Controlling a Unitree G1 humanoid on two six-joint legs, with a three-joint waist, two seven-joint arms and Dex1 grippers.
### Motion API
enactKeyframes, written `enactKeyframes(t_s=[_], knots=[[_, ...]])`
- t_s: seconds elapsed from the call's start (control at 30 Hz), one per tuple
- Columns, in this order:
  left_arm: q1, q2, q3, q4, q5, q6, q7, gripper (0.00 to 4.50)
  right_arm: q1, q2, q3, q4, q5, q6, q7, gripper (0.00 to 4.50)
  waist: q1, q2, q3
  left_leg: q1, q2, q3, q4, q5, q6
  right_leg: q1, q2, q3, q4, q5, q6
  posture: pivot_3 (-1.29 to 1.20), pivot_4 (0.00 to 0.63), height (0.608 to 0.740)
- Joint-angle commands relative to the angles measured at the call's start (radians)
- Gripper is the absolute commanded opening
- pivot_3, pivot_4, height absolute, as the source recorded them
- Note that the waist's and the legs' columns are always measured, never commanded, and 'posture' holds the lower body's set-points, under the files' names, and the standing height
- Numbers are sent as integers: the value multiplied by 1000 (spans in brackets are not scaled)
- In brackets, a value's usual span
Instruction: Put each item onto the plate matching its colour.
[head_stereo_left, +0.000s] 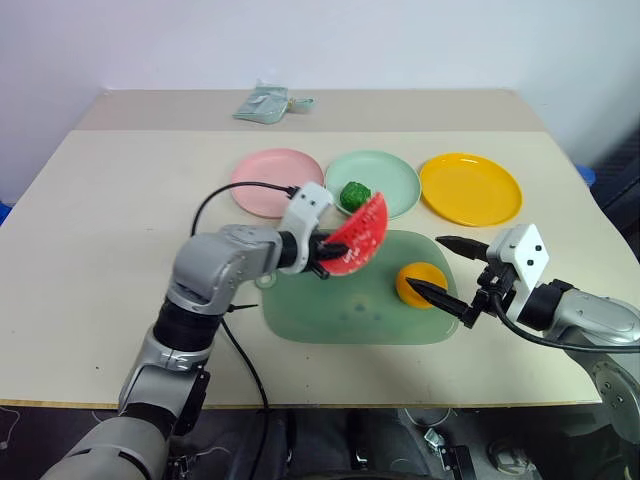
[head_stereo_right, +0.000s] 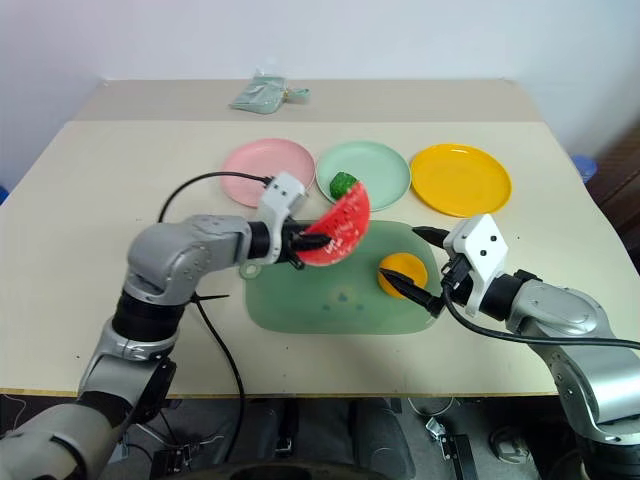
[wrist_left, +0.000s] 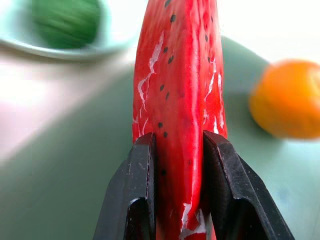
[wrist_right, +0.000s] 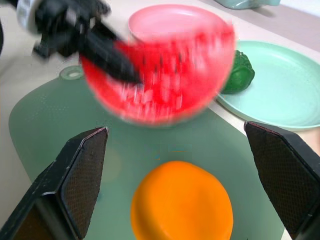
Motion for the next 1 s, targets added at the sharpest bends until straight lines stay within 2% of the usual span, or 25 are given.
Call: enactKeyframes(t_s=[0.03,0.13,0.3,0.47,0.53,0.57,0.73,0.9,1.0], knots=[[-71,-2,100,53,60,-75,99,714,-23,-2,-5,-33,8,-14,0,4500,3,0,0,0,0,0,0,0,0,0,0,0,0,0,0,0,150,740],[-150,-38,136,208,131,-94,224,714,-54,8,26,-30,13,-12,1,4500,3,0,0,0,-1,0,1,-2,4,0,0,0,0,0,0,0,150,740],[-274,-123,116,456,205,-226,290,714,-112,44,99,-34,16,-4,-11,4500,3,-1,0,0,-1,0,1,-1,1,0,0,-1,0,0,0,0,150,740],[-431,-179,148,798,261,-304,386,714,-126,72,134,-47,8,-1,-42,4500,1,-2,1,0,-1,0,0,0,1,0,0,-2,0,0,0,0,150,740],[-459,-175,152,843,264,-332,383,1739,-108,71,122,-50,-1,-5,-53,4500,-2,-2,1,0,-1,0,0,0,1,-1,0,-1,0,0,0,0,150,740],[-465,-171,148,850,267,-343,376,2097,-100,69,116,-52,-3,-6,-56,4500,-2,-2,1,0,-1,0,0,0,0,-1,1,-1,0,0,0,0,150,740],[-447,-141,148,806,287,-367,374,4471,-55,54,69,-55,-20,-9,-76,4500,0,-2,1,-1,-1,0,0,0,0,-1,0,-1,0,0,0,0,150,740],[-346,-121,275,582,143,-463,252,4471,6,21,-37,-21,-38,-6,-81,4500,1,-2,1,-1,0,0,0,0,0,-1,-1,-1,1,0,0,0,150,740],[-207,-49,238,398,78,-488,45,4471,64,-2,-70,-12,-48,-10,-56,4500,0,0,0,-1,0,1,0,0,0,-1,-1,0,1,0,0,0,150,740]])
